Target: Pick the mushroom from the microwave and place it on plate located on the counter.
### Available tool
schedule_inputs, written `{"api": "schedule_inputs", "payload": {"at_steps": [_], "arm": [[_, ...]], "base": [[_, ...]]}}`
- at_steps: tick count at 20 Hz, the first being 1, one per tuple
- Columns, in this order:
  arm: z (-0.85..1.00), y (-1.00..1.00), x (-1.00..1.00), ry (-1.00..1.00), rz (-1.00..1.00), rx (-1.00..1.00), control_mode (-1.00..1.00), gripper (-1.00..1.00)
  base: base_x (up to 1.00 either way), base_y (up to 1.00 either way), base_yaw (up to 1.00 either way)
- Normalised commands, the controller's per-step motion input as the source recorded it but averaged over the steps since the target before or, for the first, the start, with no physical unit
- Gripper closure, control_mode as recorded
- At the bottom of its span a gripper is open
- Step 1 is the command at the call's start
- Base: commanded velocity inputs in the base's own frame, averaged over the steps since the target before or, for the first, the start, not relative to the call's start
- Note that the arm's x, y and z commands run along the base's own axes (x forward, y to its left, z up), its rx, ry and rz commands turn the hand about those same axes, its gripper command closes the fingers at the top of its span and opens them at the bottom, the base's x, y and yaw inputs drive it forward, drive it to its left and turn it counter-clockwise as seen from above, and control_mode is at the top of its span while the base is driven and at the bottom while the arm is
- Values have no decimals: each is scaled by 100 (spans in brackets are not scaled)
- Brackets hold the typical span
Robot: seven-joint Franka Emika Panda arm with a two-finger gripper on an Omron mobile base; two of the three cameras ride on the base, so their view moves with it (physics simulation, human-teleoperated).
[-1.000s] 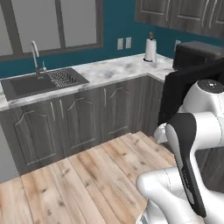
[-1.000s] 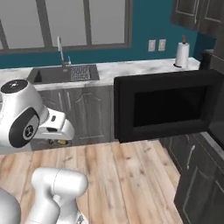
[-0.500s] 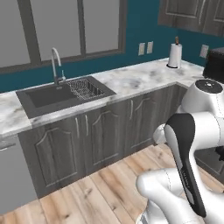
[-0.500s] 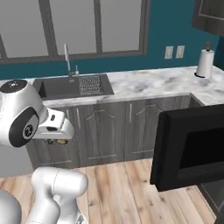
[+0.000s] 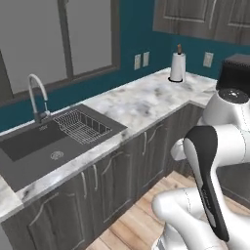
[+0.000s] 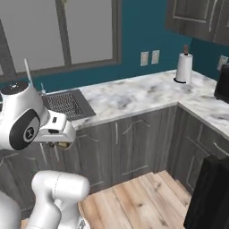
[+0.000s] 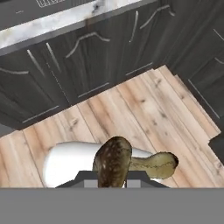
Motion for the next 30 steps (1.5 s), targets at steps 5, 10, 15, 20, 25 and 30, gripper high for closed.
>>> {"api": "schedule_inputs", "payload": {"at_steps": [5, 10, 15, 20, 25, 30], "arm": [[0, 0, 0, 0, 0, 0, 100, 100], [0, 0, 0, 0, 0, 0, 100, 100], [0, 0, 0, 0, 0, 0, 100, 100], [0, 0, 0, 0, 0, 0, 100, 100], [0, 0, 0, 0, 0, 0, 100, 100], [0, 0, 0, 0, 0, 0, 100, 100]], "base": [[100, 29, -48], [92, 7, -53], [58, -15, -64], [42, -33, -67], [47, -30, -66], [73, -19, -50]]}}
